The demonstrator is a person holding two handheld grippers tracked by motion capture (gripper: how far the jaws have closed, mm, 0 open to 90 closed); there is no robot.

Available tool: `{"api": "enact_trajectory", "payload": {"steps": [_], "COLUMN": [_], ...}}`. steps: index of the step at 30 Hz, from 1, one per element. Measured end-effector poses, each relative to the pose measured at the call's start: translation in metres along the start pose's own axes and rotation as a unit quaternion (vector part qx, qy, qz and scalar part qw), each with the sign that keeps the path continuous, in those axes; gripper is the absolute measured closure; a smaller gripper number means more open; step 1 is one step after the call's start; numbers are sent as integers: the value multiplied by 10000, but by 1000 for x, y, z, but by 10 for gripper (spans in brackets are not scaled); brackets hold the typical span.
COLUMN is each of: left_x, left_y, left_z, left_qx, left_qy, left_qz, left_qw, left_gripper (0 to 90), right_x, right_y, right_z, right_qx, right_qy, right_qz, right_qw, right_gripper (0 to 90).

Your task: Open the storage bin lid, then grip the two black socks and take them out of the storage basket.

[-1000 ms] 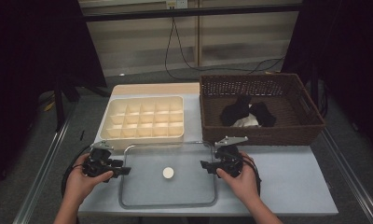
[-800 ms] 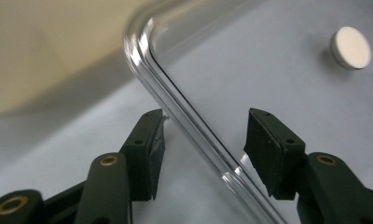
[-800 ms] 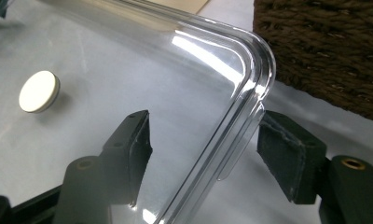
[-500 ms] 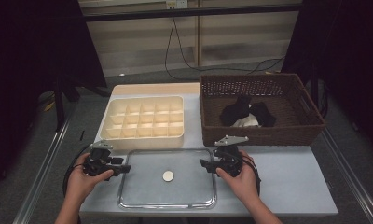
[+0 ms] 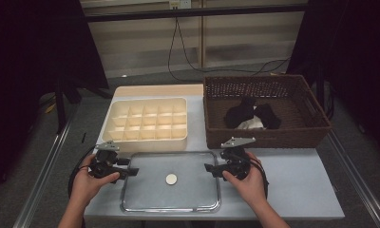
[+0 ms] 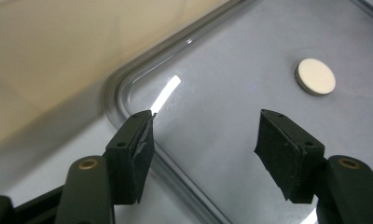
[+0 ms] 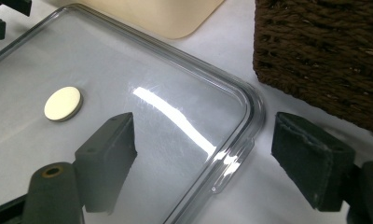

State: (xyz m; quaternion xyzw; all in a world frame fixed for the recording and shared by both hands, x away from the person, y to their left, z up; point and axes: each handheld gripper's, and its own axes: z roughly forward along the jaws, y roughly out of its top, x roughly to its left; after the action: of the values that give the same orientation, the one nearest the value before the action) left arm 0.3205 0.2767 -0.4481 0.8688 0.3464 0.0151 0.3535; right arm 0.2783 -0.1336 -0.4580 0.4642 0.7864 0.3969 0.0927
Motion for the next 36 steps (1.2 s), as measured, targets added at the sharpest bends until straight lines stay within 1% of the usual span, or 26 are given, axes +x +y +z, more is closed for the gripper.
{"api": "enact_trajectory", "payload": {"steps": [2, 4, 7, 10, 12, 13, 14, 15, 17, 18, 20, 22, 24, 26, 27, 28, 29, 32, 34, 35, 36], "left_x": [-1, -3, -4, -5, -6, -7, -7, -7, -8, -9, -10, -11, -13, -14, -15, -16, -17, -18, -19, -20, -20], "left_y": [1, 4, 5, 5, 5, 5, 5, 6, 8, 9, 9, 11, 12, 13, 14, 14, 15, 16, 17, 18, 18], "left_z": [1, 1, 2, 2, 3, 2, 2, 2, 2, 4, 5, 7, 9, 10, 11, 11, 12, 13, 14, 17, 17], "left_qx": [-60, -3, 9, -55, -20, 5, -65, -67, -124, -122, -119, -73, -65, -64, -74, -48, -9, -2, 15, -16, -16], "left_qy": [-19, 24, 2, -13, -85, -41, -33, -106, -78, -180, -172, -194, -205, -213, -110, -60, -101, -98, -102, -190, -190], "left_qz": [97, 177, 161, 217, 181, 201, 227, 183, 251, 227, 220, 298, 299, 354, 508, 583, 569, 605, 617, 603, 603], "left_qw": [9999, 9998, 9999, 9997, 9998, 9998, 9997, 9998, 9996, 9995, 9995, 9993, 9993, 9991, 9986, 9983, 9983, 9981, 9980, 9980, 9980], "left_gripper": [366, 348, 322, 335, 342, 341, 338, 337, 323, 323, 321, 297, 260, 255, 242, 219, 218, 213, 176, 166, 151], "right_x": [1, 1, 2, 2, 3, 3, 3, 3, 4, 4, 4, 5, 5, 4, 4, 4, 4, 4, 3, 3, 3], "right_y": [0, 0, 0, 1, 2, 2, 2, 2, 1, 0, 0, 0, 1, 0, 1, 1, 1, 1, 1, 1, 1], "right_z": [-2, -2, -3, -3, -4, -4, -4, -4, -4, -4, -4, -5, -7, -7, -8, -8, -8, -7, -8, -9, -9], "right_qx": [19, -2, -6, -14, -37, -33, -37, -35, -11, -6, -15, -19, -39, -25, -25, -28, -19, -16, -6, -1, -1], "right_qy": [18, 44, 28, 57, 64, 79, 86, 94, 100, 104, 119, 124, 141, 156, 172, 178, 171, 196, 199, 222, 222], "right_qz": [-23, -63, -71, -112, -121, -106, -128, -142, -215, -233, -242, -213, -267, -264, -274, -271, -301, -331, -306, -314, -314], "right_qw": [10000, 10000, 10000, 9999, 9999, 9999, 9999, 9998, 9997, 9997, 9996, 9997, 9995, 9995, 9995, 9995, 9994, 9993, 9993, 9993, 9993], "right_gripper": [210, 209, 208, 205, 203, 202, 199, 198, 195, 192, 189, 183, 168, 158, 155, 153, 146, 139, 130, 126, 126]}}
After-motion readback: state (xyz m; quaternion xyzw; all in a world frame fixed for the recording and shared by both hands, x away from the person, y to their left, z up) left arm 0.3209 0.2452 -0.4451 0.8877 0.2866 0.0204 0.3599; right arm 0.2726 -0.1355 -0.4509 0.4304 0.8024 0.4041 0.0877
